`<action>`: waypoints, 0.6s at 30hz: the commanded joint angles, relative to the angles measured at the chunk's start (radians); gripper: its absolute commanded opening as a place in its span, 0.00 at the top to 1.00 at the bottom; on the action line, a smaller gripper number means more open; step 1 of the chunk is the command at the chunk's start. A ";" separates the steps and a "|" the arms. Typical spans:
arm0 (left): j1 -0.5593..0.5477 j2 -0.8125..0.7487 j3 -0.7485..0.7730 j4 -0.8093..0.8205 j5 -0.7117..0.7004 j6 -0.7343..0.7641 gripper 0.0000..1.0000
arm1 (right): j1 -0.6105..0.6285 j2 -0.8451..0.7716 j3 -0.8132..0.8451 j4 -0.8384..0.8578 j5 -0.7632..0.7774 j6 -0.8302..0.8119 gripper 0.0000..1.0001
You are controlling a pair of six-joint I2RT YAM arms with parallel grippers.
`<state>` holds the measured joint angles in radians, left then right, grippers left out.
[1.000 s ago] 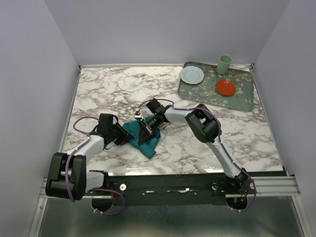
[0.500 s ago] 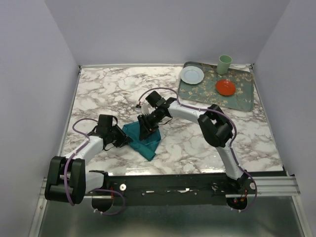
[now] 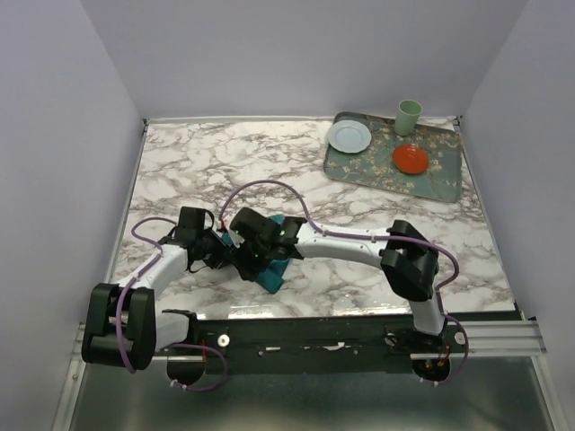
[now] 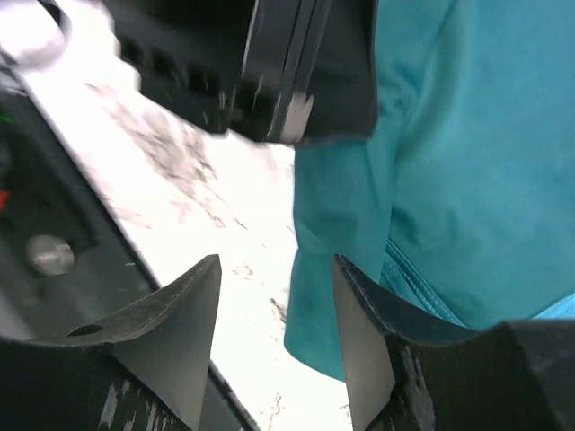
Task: Fold the napkin, place the utensils inside, and roll it up
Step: Roll the napkin with the utensil
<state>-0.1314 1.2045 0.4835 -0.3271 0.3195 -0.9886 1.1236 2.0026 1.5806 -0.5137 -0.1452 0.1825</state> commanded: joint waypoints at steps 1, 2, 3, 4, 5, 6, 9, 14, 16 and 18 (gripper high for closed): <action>-0.001 0.015 0.041 -0.081 0.016 -0.019 1.00 | 0.053 -0.011 -0.076 0.106 0.258 -0.006 0.40; -0.001 0.020 0.043 -0.079 0.023 -0.024 1.00 | 0.061 -0.013 -0.086 0.128 0.283 -0.011 0.39; -0.001 0.018 0.044 -0.081 0.026 -0.024 1.00 | 0.067 -0.011 -0.093 0.138 0.289 -0.023 0.39; -0.001 0.021 0.047 -0.084 0.027 -0.022 1.00 | 0.074 -0.011 -0.102 0.145 0.297 -0.023 0.39; -0.001 0.021 0.047 -0.084 0.029 -0.027 1.00 | 0.079 -0.007 -0.105 0.158 0.309 -0.026 0.39; -0.001 0.023 0.047 -0.084 0.029 -0.027 1.00 | 0.081 0.005 -0.105 0.159 0.317 -0.034 0.39; -0.001 0.020 0.037 -0.075 0.044 -0.041 1.00 | 0.096 0.027 -0.105 0.168 0.355 -0.052 0.39; 0.001 0.020 0.026 -0.072 0.047 -0.048 1.00 | 0.126 0.051 -0.117 0.193 0.390 -0.066 0.41; 0.001 0.024 0.023 -0.069 0.046 -0.050 1.00 | 0.134 0.053 -0.114 0.201 0.392 -0.069 0.42; 0.001 0.026 0.021 -0.064 0.052 -0.051 1.00 | 0.134 0.067 -0.110 0.199 0.380 -0.068 0.43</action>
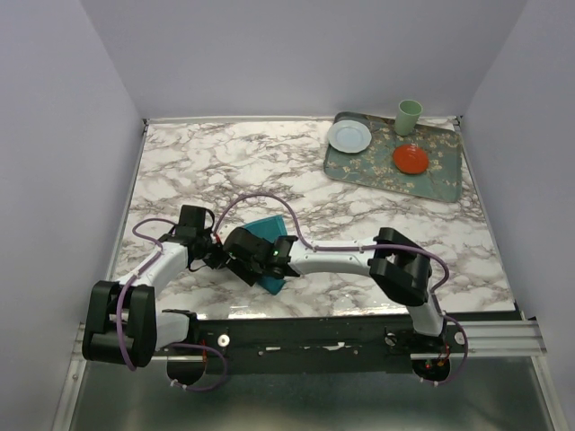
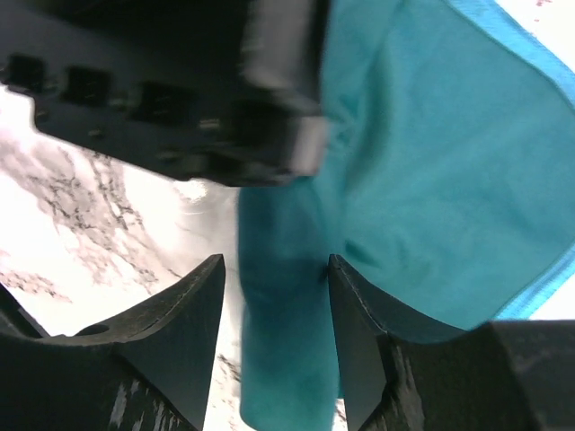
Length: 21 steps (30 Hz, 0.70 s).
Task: Fold the napkin, place the utensils inside, and roll it up
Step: Roll the napkin with the utensil
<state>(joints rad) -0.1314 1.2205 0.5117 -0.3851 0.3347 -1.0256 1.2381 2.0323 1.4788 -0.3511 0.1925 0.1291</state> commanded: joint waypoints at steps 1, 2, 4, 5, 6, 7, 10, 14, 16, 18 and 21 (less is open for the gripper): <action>0.001 0.011 -0.007 -0.006 0.036 -0.014 1.00 | 0.020 0.042 -0.006 0.038 0.039 -0.014 0.43; 0.003 0.013 -0.006 -0.006 0.038 -0.014 1.00 | 0.020 0.051 -0.006 0.038 0.041 -0.017 0.43; 0.003 0.011 -0.006 -0.008 0.038 -0.013 1.00 | 0.020 0.060 -0.014 0.040 0.033 -0.017 0.43; 0.006 0.008 -0.007 -0.009 0.038 -0.013 1.00 | 0.020 0.063 -0.018 0.041 0.032 -0.016 0.42; 0.006 0.008 -0.009 -0.006 0.041 -0.014 1.00 | 0.020 0.074 -0.017 0.044 0.027 -0.019 0.42; 0.007 0.008 -0.009 -0.006 0.043 -0.014 1.00 | 0.020 0.081 -0.018 0.043 0.036 -0.019 0.42; 0.009 0.002 -0.019 -0.003 0.055 -0.021 1.00 | 0.020 0.112 -0.011 0.043 0.100 -0.031 0.42; 0.013 -0.004 -0.024 -0.009 0.050 -0.010 1.00 | 0.021 0.126 -0.011 0.046 0.140 -0.057 0.48; 0.016 -0.001 -0.033 -0.001 0.053 -0.004 1.00 | 0.018 0.132 -0.011 0.046 0.137 -0.077 0.59; 0.016 0.010 -0.038 0.012 0.061 0.004 1.00 | 0.012 0.132 -0.011 0.047 0.104 -0.088 0.74; 0.018 0.013 -0.045 0.031 0.067 0.038 1.00 | -0.003 0.128 -0.006 0.046 0.027 -0.094 0.87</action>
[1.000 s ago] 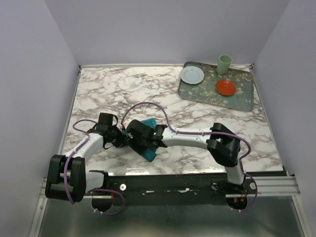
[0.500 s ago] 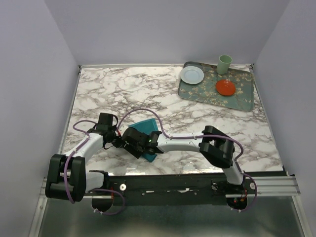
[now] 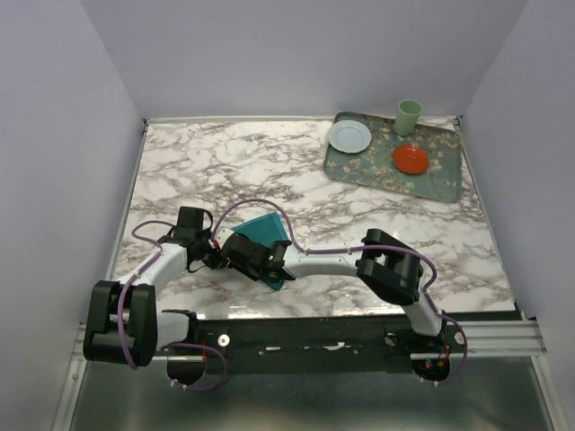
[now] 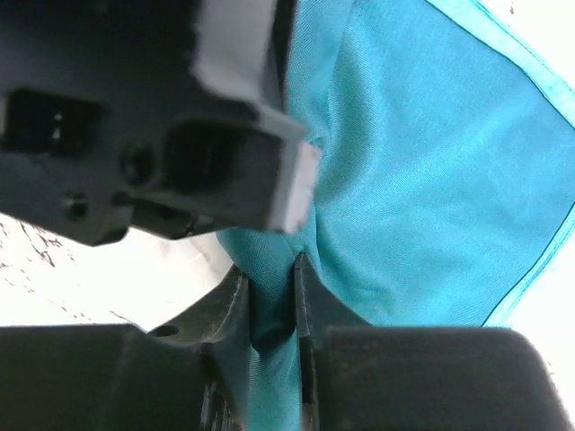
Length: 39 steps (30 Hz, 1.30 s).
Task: Fold the napkin, place the utensils inside, and roll it up
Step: Roll the napkin with the utensil
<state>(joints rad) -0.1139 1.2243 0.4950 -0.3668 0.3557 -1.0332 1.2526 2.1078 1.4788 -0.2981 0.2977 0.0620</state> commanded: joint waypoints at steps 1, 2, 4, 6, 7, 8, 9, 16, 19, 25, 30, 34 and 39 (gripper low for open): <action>0.000 0.003 -0.030 0.017 0.045 0.070 0.96 | -0.027 0.050 0.000 -0.010 -0.098 -0.031 0.89; 0.002 -0.012 -0.030 0.022 0.040 0.082 0.84 | -0.031 0.046 0.000 -0.010 -0.114 -0.030 0.91; 0.005 -0.032 -0.027 0.019 0.016 0.108 0.70 | -0.057 0.043 0.009 -0.013 -0.207 -0.033 0.95; 0.006 -0.062 -0.021 0.015 -0.004 0.143 0.55 | -0.076 0.049 0.021 -0.032 -0.291 -0.036 0.98; 0.008 -0.068 -0.016 0.008 -0.014 0.154 0.51 | -0.093 0.050 0.035 -0.051 -0.325 -0.031 1.00; 0.010 -0.074 -0.004 0.002 -0.020 0.182 0.46 | -0.102 0.049 0.047 -0.059 -0.351 -0.031 0.99; 0.013 -0.077 0.000 -0.013 -0.027 0.194 0.44 | -0.111 0.049 0.052 -0.065 -0.427 -0.033 1.00; 0.054 -0.172 0.025 -0.069 -0.061 0.263 0.36 | -0.226 0.116 0.152 -0.150 -0.762 0.033 0.99; 0.053 -0.203 0.039 -0.087 -0.049 0.263 0.36 | -0.266 0.164 0.228 -0.196 -0.905 0.073 1.00; 0.053 -0.261 0.019 -0.123 -0.021 0.207 0.02 | -0.352 0.293 0.343 -0.213 -1.178 0.196 0.99; 0.048 -0.243 -0.038 -0.068 0.008 0.183 0.04 | -0.380 0.392 0.423 -0.214 -1.396 0.280 0.99; 0.033 -0.183 -0.041 -0.015 0.012 0.180 0.09 | -0.392 0.440 0.445 -0.204 -1.465 0.324 0.99; 0.031 -0.105 -0.041 0.051 -0.001 0.160 0.12 | -0.410 0.457 0.425 -0.122 -1.534 0.390 0.99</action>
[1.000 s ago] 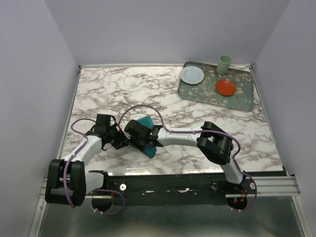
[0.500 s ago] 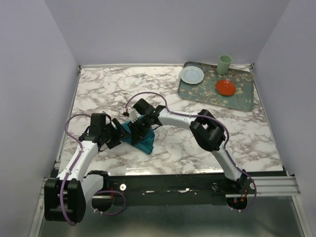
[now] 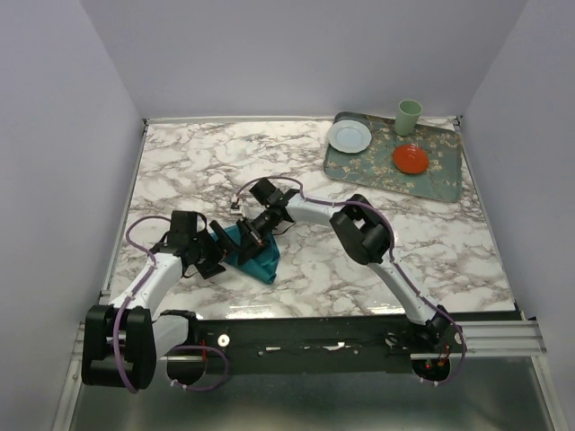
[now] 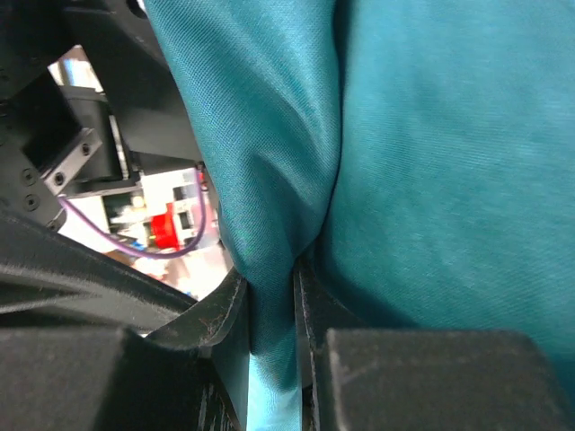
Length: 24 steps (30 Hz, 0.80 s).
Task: Fold the napkin, place the utensils inside, and roll it up
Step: Roll the napkin with the utensil
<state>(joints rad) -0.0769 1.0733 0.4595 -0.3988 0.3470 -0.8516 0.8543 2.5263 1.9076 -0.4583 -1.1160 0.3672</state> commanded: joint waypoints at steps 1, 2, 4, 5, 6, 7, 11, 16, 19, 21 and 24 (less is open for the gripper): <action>-0.006 0.051 -0.004 0.089 -0.005 -0.026 0.13 | -0.018 0.037 -0.024 0.056 -0.133 0.113 0.99; -0.006 0.057 -0.008 0.103 -0.012 -0.029 0.13 | -0.020 0.031 -0.036 0.078 -0.145 0.127 0.99; -0.006 0.066 -0.007 0.106 -0.031 -0.033 0.15 | -0.026 0.029 -0.068 0.139 -0.168 0.169 0.99; -0.004 0.073 -0.010 0.107 -0.037 -0.032 0.19 | -0.029 0.028 -0.074 0.153 -0.174 0.179 0.99; -0.003 0.071 -0.013 0.100 -0.055 -0.032 0.20 | -0.032 0.031 -0.084 0.193 -0.185 0.194 1.00; -0.003 0.068 -0.018 0.098 -0.065 -0.032 0.22 | -0.032 0.031 -0.096 0.217 -0.200 0.229 0.99; -0.001 0.045 -0.024 0.083 -0.126 -0.027 0.32 | -0.035 0.038 -0.114 0.276 -0.232 0.275 0.99; -0.001 0.080 -0.001 0.043 -0.203 0.046 0.23 | -0.037 0.038 -0.131 0.323 -0.257 0.300 1.00; 0.000 0.056 -0.008 0.009 -0.215 0.040 0.23 | -0.047 0.034 -0.151 0.329 -0.252 0.297 0.99; 0.000 -0.002 -0.031 -0.003 -0.223 0.019 0.26 | -0.052 0.028 -0.157 0.342 -0.252 0.297 1.00; 0.002 -0.050 -0.038 -0.035 -0.247 -0.036 0.24 | -0.055 0.028 -0.165 0.357 -0.254 0.306 0.99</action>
<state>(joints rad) -0.0879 1.0767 0.4534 -0.3378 0.2783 -0.8566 0.8093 2.5416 1.7744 -0.1200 -1.2774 0.6582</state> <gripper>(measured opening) 0.744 0.267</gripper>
